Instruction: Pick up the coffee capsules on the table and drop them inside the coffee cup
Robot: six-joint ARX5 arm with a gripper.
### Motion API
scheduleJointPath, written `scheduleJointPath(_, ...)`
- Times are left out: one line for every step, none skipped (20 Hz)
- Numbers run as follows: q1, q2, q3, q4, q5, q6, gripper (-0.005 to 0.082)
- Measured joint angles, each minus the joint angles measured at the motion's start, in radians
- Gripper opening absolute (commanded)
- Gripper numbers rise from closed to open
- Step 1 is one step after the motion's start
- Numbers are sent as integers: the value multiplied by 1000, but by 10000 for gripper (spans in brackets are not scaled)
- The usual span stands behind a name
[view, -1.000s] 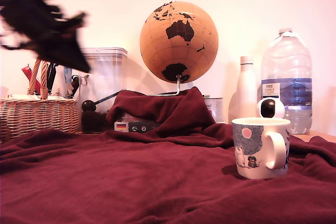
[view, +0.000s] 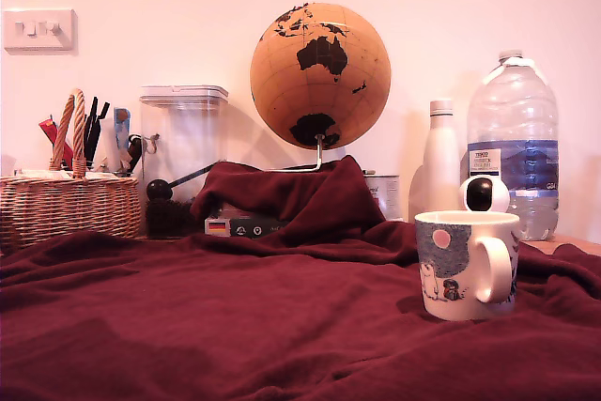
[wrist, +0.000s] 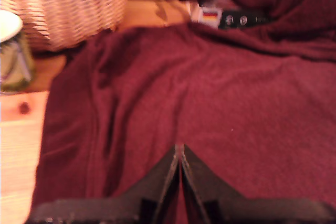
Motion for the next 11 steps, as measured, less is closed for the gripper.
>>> scheduleJointPath(0, -39, -16, -6, 0, -14, -19)
scheduleJointPath(0, -86, -32, -17, 0, -16, -19)
scheduleJointPath(0, -124, -47, -24, 0, -22, -19)
scheduleJointPath(0, -162, -61, -35, -1, -24, -19)
scheduleJointPath(0, -198, -74, -58, -5, -25, -19)
scheduleJointPath(0, -233, -81, -83, -10, -25, -19)
scheduleJointPath(0, -265, -83, -119, -13, -25, -19)
scheduleJointPath(0, -298, -84, -141, -18, -25, -19)
scheduleJointPath(0, -339, -84, -161, -21, -25, -19)
scheduleJointPath(0, -372, -84, -178, -22, -25, -19)
scheduleJointPath(0, -412, -84, -206, -23, -25, -19)
